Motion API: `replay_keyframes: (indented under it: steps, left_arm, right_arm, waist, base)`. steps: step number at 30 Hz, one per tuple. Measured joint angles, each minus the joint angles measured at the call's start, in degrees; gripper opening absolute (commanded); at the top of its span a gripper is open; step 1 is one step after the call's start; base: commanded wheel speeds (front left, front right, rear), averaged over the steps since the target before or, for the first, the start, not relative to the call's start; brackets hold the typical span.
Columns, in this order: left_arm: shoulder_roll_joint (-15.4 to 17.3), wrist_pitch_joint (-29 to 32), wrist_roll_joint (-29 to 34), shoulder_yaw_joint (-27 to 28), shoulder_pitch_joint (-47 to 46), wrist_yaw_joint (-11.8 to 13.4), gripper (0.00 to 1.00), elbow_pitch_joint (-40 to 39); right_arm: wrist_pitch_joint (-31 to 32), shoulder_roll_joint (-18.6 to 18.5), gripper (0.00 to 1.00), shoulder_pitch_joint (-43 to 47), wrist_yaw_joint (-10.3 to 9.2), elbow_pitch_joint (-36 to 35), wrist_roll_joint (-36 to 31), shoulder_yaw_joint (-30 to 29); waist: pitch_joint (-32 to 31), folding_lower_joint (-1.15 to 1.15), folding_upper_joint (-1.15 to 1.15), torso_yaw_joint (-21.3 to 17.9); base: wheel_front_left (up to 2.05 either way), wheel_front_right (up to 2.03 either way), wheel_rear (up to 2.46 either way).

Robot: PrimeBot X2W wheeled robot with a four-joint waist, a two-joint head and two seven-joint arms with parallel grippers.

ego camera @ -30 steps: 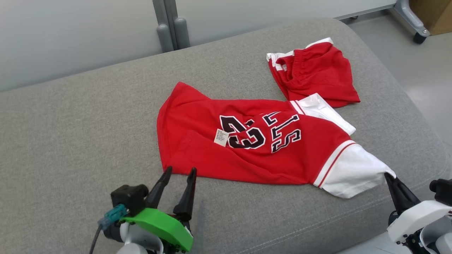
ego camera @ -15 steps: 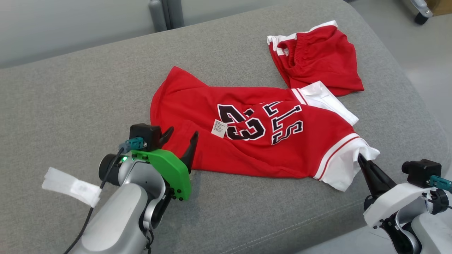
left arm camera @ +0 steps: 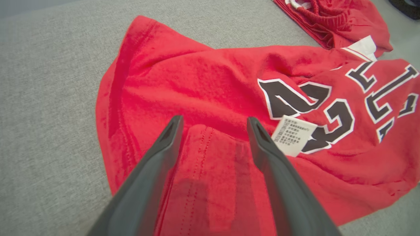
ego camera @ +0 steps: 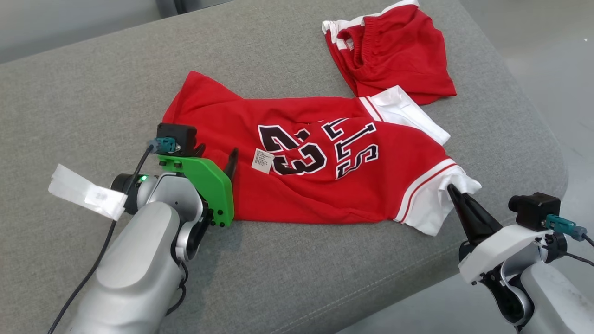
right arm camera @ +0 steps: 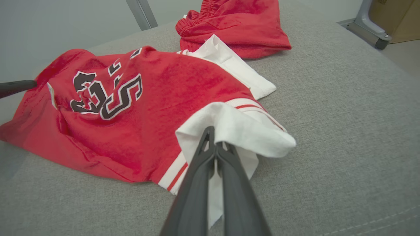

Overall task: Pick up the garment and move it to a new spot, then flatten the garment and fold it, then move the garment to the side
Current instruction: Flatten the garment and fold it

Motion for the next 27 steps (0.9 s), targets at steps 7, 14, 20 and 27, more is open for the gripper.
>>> replay_keyframes:
  steps: [7,14,20,27]
  left_arm:
    - [-0.2,1.1,0.6,-0.1,-1.2,0.0,1.0,4.3]
    - [-0.7,1.5,1.5,-0.8,-2.9,0.0,0.61,6.5]
    - [-1.4,2.2,1.5,-2.1,-3.6,-0.1,0.43,8.4]
    - [-2.1,1.7,1.5,-2.7,-4.3,-1.2,0.0,9.0]
  right_arm:
    - [-0.8,0.9,0.0,-0.7,0.04,1.4,0.0,0.0]
    - [-1.4,1.1,0.0,-1.5,0.23,2.5,0.0,0.1]
    - [-1.4,1.3,0.0,-2.0,0.52,3.4,0.0,0.3]
    - [-2.0,1.3,0.0,-2.8,0.52,4.5,0.0,0.0]
  waist:
    - [1.4,0.0,0.0,-1.0]
    - [1.7,0.0,0.0,-0.9]
    - [1.9,0.0,0.0,-0.9]
    - [1.8,0.0,0.0,-0.8]
  base:
    - [0.0,0.0,0.0]
    - [0.0,0.0,0.0]
    - [0.0,0.0,0.0]
    - [0.0,0.0,0.0]
